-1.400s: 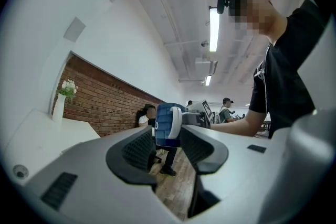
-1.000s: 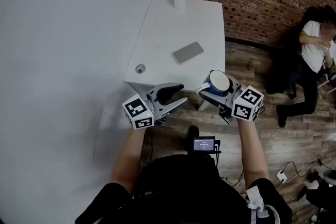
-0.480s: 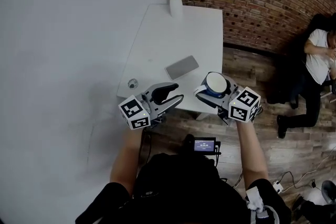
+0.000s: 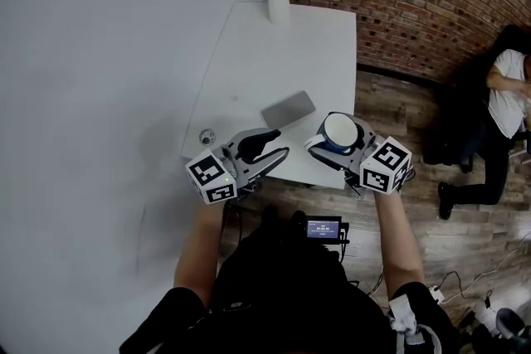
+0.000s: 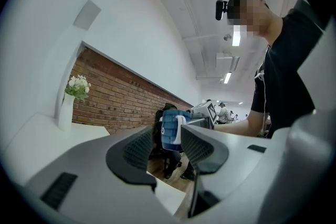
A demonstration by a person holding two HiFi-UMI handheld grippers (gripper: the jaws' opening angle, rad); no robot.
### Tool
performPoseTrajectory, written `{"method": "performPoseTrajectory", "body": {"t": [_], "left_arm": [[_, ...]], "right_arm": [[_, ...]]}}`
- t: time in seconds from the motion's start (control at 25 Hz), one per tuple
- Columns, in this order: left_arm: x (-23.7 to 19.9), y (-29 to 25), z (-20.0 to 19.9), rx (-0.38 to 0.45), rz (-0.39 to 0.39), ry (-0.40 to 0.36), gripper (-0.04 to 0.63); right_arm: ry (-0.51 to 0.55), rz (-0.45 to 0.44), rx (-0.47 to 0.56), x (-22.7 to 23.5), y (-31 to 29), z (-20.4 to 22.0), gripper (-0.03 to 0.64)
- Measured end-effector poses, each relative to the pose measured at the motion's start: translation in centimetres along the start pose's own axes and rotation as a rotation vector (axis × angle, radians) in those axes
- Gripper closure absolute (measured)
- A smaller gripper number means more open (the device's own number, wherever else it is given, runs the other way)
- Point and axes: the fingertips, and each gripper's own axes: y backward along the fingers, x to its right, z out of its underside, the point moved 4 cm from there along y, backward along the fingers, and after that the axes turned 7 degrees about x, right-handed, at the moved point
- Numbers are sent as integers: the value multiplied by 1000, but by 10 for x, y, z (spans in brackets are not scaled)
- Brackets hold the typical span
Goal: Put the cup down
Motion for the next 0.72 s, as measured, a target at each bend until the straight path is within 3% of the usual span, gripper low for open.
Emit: {"method": "performPoseTrajectory", "body": {"t": [0.72], "left_arm": [[-39, 25, -2, -13, 25, 34, 434]], "right_arm": [[19, 45, -39, 1, -39, 11, 201]]}}
